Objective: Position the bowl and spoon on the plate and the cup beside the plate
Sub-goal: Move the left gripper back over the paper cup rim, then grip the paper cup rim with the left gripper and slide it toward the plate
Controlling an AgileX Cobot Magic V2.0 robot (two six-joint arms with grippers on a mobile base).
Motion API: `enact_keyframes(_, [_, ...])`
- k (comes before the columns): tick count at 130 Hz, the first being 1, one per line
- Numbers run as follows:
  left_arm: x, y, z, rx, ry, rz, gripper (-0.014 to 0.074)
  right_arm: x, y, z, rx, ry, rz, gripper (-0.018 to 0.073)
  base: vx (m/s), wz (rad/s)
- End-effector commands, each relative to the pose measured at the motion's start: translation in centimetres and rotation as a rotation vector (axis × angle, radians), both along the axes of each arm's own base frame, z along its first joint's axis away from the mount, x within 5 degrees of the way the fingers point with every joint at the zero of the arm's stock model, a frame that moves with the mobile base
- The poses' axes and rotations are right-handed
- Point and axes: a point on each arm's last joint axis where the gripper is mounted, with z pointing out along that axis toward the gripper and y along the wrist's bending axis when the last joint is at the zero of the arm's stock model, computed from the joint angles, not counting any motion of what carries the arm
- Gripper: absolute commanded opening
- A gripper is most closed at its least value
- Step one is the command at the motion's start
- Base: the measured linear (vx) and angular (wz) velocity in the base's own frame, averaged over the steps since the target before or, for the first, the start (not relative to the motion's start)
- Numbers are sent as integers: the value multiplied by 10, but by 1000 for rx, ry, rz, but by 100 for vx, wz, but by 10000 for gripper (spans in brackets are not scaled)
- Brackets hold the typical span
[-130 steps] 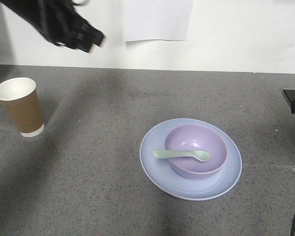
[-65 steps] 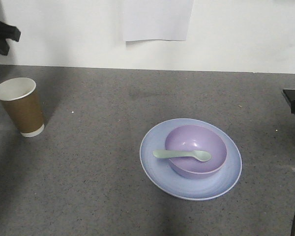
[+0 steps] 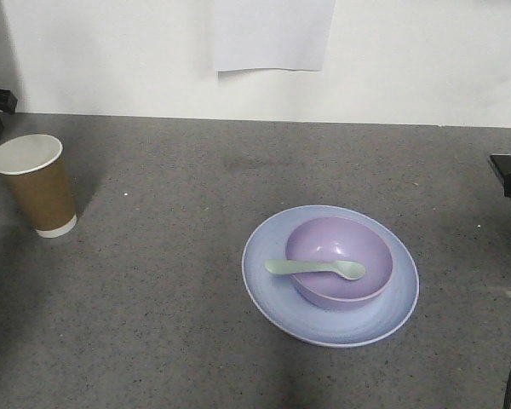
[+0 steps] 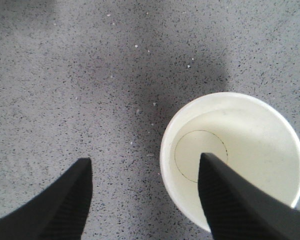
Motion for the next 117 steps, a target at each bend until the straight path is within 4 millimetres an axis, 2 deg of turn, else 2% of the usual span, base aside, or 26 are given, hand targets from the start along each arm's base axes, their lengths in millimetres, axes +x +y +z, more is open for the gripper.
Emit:
enact_keyframes(1, [-1,-2,15,-20,-84,8,455,-1,-1,17,-15,-94,2,-1,0,0])
enact_keyframes(42, [17,-3,-16,-68,3,5,454,-1,-1,17,-15,-94,2,-1,0,0])
enact_keyframes(63, [21,-3,-22,-69,2,6,427,-1,-1,17,-15,-94,2,-1,0,0])
enact_keyframes(79, [25,-1,-29,-53,20,5,307,-1,-1,17,-15,-94,2,-1,0,0])
enact_keyframes(106, [27,-2,-31,-30,20,-54,6,-1,-1,16,-15,-93,2,-1,0,0])
enact_keyframes(117, [27,-5,-28,-26,6,-86,-9,-1,-1,16,-15,-93,2,-1,0,0])
